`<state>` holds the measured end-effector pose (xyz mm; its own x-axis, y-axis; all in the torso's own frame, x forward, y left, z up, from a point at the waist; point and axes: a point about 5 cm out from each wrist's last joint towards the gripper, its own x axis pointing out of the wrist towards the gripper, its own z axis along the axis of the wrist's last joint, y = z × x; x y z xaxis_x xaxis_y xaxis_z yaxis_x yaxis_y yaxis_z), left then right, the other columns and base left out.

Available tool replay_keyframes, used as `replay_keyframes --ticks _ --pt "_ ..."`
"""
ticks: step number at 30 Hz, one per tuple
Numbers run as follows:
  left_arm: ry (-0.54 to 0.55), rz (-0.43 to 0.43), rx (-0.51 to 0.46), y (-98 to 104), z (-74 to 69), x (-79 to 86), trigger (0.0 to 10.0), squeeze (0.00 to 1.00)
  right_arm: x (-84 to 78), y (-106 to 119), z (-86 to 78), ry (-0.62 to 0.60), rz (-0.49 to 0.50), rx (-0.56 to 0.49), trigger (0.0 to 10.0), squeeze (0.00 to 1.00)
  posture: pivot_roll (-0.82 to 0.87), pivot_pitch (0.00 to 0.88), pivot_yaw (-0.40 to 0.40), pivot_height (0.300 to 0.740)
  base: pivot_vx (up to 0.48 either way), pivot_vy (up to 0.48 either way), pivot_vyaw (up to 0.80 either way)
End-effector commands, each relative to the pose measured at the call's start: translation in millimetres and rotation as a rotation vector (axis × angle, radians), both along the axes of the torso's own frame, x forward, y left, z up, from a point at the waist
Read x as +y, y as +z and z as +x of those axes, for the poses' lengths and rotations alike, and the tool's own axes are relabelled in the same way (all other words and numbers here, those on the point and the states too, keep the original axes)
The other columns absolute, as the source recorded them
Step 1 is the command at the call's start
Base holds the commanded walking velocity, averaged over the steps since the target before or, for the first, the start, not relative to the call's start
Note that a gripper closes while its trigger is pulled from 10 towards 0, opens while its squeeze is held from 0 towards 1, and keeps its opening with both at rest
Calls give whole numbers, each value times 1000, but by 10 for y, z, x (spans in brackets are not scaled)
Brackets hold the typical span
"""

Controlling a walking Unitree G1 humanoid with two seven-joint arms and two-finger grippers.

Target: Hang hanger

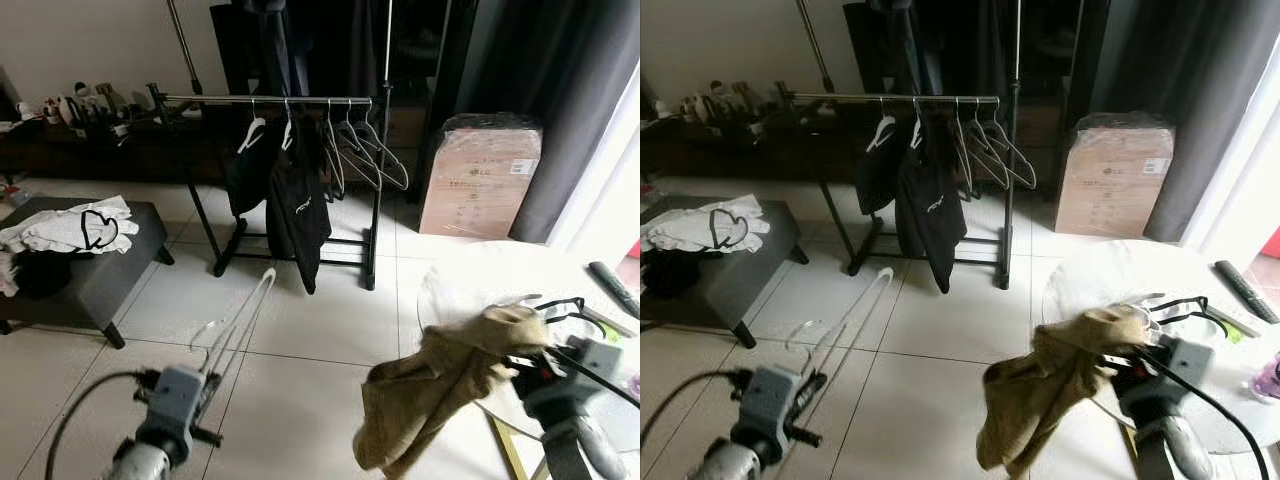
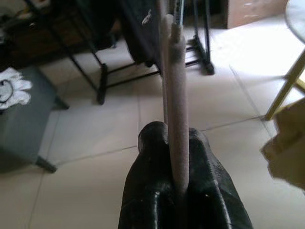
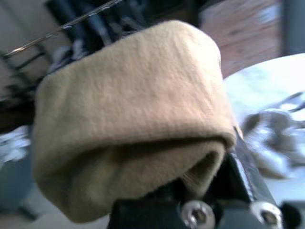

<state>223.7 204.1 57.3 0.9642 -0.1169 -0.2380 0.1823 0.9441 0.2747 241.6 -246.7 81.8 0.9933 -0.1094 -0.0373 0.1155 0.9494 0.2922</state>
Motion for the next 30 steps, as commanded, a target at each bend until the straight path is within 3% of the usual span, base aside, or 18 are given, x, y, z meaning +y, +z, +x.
replay_keyframes --ticks 1,5,6,7,10,12,15,25,30 --pt "12 54 -43 20 2 9 10000 0 -46 137 -30 -57 -63 -52 0 0 -96 0 22 740 0 0 0" --pt "58 52 -79 19 -34 -13 10000 0 -36 108 -91 -136 -74 -21 0 0 -92 0 15 740 0 0 0" --pt "99 36 -84 16 -56 15 10000 0 -53 132 -103 -185 -79 -16 8627 0 -91 0 14 740 0 0 0" --pt "114 27 -84 11 -67 29 10000 0 -63 151 -103 -202 -84 -17 10000 0 -91 0 15 740 0 0 0" --pt "127 17 -81 -2 -78 41 10000 0 -101 205 -97 -252 -82 -35 10000 0 -92 4 13 740 0 0 0" --pt "133 3 -82 -10 -71 37 10000 0 -121 268 -71 -287 -134 -48 10000 0 -92 3 10 740 0 0 0" --pt "141 -29 -96 9 -54 30 10000 0 -111 382 -20 -291 -197 -80 10000 0 -88 6 11 740 0 0 0" --pt "145 -33 -108 34 -14 13 10000 0 -31 767 158 -283 -270 -205 10000 0 -86 15 14 740 139 0 0" --pt "153 -37 -118 46 3 8 10000 0 -12 739 215 -284 -281 -186 10000 0 -74 24 8 740 332 0 0"
